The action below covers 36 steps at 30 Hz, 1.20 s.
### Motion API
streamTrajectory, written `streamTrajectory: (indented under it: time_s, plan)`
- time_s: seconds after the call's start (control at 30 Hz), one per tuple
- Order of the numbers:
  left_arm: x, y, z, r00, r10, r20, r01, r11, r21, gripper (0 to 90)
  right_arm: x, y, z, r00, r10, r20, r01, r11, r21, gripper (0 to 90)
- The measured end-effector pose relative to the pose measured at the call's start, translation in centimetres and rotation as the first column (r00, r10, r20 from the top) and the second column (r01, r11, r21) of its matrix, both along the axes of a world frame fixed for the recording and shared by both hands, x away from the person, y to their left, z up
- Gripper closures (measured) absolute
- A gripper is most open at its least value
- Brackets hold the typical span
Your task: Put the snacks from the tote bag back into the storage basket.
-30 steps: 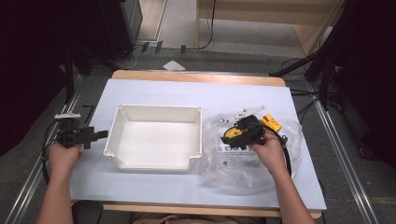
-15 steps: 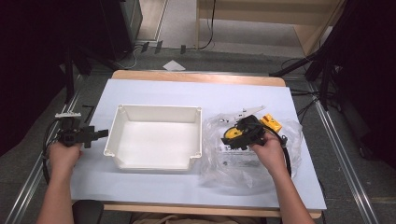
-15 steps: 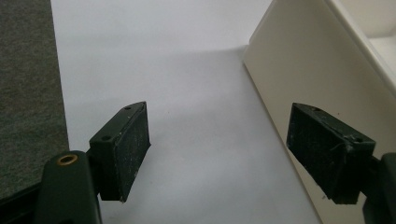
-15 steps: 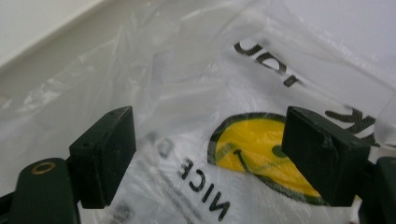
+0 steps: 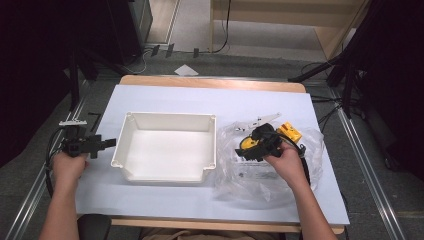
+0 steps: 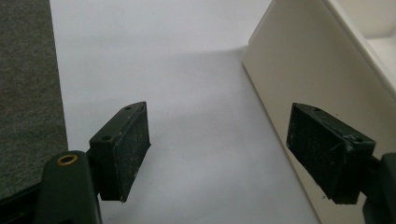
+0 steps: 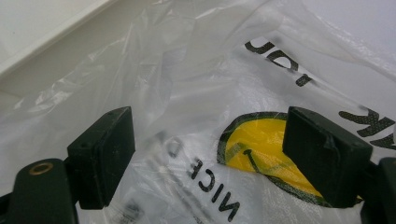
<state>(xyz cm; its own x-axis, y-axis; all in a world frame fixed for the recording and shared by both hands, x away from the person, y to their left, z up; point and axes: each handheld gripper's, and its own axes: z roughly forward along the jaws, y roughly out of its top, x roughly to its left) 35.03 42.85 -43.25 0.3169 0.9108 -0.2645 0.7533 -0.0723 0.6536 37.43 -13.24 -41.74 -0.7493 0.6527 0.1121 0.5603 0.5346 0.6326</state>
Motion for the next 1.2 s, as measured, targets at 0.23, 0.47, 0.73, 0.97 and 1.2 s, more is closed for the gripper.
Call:
streamTrajectory:
  time_s: [0.23, 0.47, 0.73, 0.97, 1.2]
  plan:
    - [0.0, 0.0, 0.0, 1.0, -0.001, 0.0, 0.001, 1.0, 0.001, 22.6, 0.0, -0.1, 0.4, 0.9998, 0.015, -0.011, -0.015, 1.0, 0.008, 17.1]
    - [0.0, -0.1, 0.0, 1.0, -0.001, -0.002, 0.001, 1.0, 0.001, 22.6, 0.0, -0.2, 0.7, 0.9991, -0.011, -0.04, 0.011, 1.0, -0.011, 16.0]
    - [0.1, 0.0, 0.0, 1.0, -0.001, -0.002, 0.001, 1.0, 0.003, 22.6, 0.0, -0.8, 1.4, 0.9982, -0.018, -0.057, 0.018, 1.0, -0.007, 15.5]
    - [0.1, 0.0, 0.0, 1.0, -0.002, -0.003, 0.002, 1.0, 0.003, 22.5, -0.1, -1.8, 2.4, 0.9984, -0.025, -0.051, 0.025, 1.0, -0.009, 18.5]
    - [0.0, 0.1, 0.1, 1.0, 0.001, -0.001, -0.001, 1.0, 0.0, 22.6, -0.2, -3.3, 3.3, 0.9977, -0.055, -0.04, 0.055, 0.998, 0.015, 24.8]
